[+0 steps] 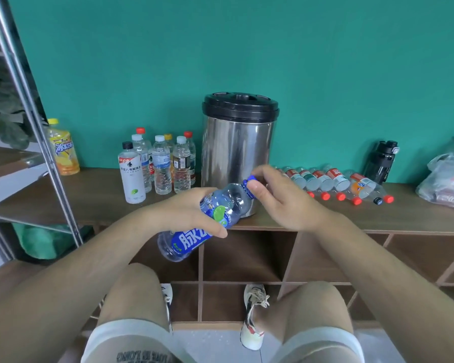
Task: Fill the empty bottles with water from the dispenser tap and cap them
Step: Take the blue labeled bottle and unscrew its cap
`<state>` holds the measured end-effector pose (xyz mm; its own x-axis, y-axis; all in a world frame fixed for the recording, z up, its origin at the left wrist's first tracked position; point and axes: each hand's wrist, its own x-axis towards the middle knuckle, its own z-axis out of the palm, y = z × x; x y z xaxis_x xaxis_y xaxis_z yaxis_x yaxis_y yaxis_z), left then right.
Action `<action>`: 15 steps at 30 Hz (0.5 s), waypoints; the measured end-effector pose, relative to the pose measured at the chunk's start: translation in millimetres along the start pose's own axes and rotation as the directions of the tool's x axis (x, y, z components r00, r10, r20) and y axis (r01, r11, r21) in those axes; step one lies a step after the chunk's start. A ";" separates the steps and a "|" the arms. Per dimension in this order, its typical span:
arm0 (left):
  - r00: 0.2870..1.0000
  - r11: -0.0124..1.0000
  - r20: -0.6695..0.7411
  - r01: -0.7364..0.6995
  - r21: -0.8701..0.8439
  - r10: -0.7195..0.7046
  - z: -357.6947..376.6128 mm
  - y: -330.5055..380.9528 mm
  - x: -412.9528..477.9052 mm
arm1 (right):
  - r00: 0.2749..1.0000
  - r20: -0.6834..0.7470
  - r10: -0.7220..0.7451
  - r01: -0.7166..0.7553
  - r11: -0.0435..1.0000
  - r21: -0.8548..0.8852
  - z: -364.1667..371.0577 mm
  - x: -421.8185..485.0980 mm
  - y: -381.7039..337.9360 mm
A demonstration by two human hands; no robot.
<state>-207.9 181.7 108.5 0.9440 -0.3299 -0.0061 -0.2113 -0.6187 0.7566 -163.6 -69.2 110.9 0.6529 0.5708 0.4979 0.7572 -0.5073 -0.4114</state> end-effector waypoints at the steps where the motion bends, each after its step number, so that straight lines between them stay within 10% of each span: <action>1: 1.000 0.999 0.003 0.016 -0.047 -0.016 3.0 -7.7 3.1 | 0.999 0.033 -0.013 0.012 1.000 0.004 -0.3 2.7 4.1; 15: 0.987 0.778 0.084 0.159 -0.608 -0.136 89.8 -90.6 50.2 | 0.996 0.093 -0.003 -0.020 0.969 0.246 38.1 20.9 51.8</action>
<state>-164.2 157.2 -19.1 0.9392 -0.3015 -0.1641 0.1400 -0.1001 0.9851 -110.0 -59.0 70.9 0.6493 0.6301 0.4259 0.7251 -0.3439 -0.5966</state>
